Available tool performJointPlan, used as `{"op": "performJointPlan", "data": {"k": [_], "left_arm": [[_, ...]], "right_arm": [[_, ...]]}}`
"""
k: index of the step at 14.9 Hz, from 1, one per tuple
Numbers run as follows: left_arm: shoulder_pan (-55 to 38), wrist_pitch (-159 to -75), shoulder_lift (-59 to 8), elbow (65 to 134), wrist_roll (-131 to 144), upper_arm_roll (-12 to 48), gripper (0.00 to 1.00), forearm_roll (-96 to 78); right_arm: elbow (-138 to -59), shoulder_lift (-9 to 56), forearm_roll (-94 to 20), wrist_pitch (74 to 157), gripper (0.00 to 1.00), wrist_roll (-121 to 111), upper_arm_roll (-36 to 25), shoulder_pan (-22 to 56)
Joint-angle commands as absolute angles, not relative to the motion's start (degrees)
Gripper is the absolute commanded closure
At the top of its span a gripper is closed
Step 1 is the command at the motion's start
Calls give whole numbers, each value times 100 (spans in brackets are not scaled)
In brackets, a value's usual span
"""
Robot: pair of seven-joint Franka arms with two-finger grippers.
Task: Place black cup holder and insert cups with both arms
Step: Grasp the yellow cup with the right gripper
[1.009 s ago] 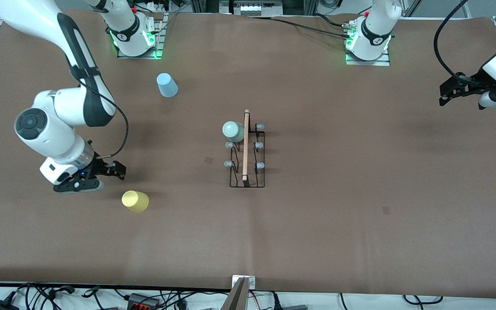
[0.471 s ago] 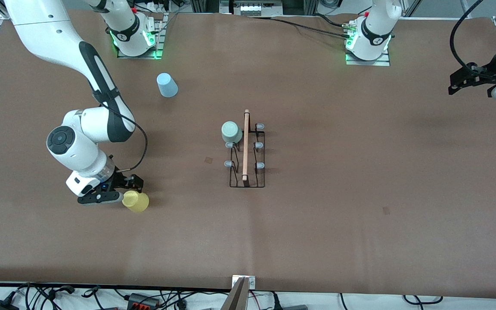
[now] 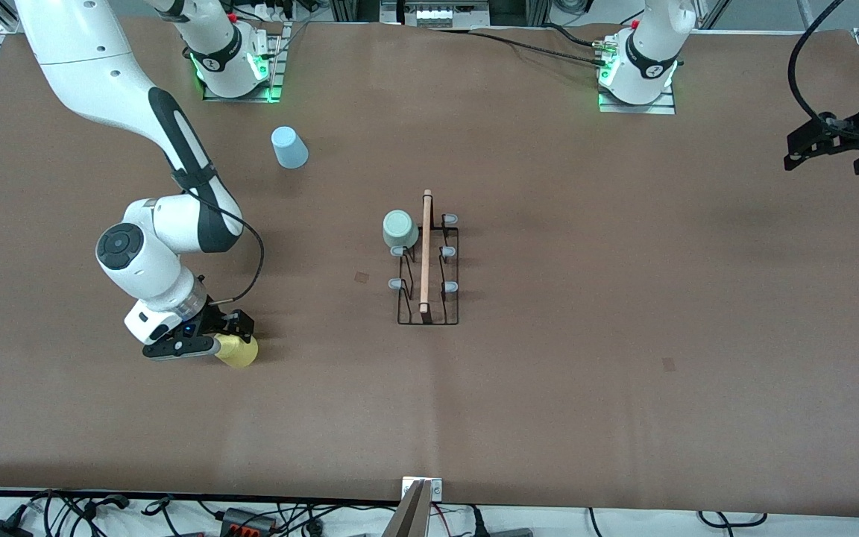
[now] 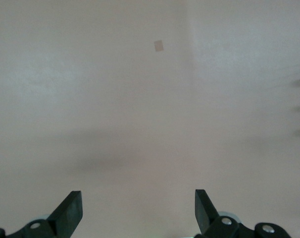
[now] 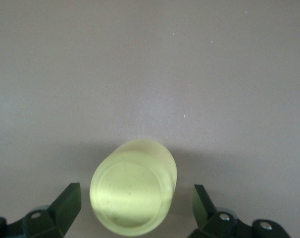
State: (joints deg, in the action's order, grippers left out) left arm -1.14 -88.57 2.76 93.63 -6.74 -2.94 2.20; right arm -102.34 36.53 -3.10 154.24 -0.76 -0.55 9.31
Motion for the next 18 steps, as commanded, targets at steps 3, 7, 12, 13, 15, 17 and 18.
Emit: {"op": "performJointPlan", "data": {"k": [3, 7, 12, 13, 15, 17, 18], "left_arm": [[-167, -8719, -132, 8807, -800, -220, 0, 167], [-106, -8728, -220, 8780, -791, -237, 0, 54], [-79, -8640, -211, 8798, -800, -255, 0, -62], [-79, -8640, -211, 8807, -800, -246, 0, -62], [-79, -8640, -211, 8816, -800, -237, 0, -62], [-105, -8631, -220, 8885, -730, -229, 0, -62], [-166, -8596, -350, 8964, -721, -220, 0, -9]], "right_arm": [[-10011, 3850, -396, 15574, 0, -246, -70, 993], [-10002, 3850, -404, 15583, 30, -448, -70, 984], [-9958, 3570, -361, 15452, 82, -650, -79, 1002], [-9967, 3333, -369, 15155, 82, -676, -79, 1011], [-9967, 2649, -431, 14234, 83, -485, -79, 1290], [-9958, 2173, -413, 13652, 83, 251, -79, 1563], [-9958, 2049, -430, 13554, 83, 603, -70, 1712]]}}
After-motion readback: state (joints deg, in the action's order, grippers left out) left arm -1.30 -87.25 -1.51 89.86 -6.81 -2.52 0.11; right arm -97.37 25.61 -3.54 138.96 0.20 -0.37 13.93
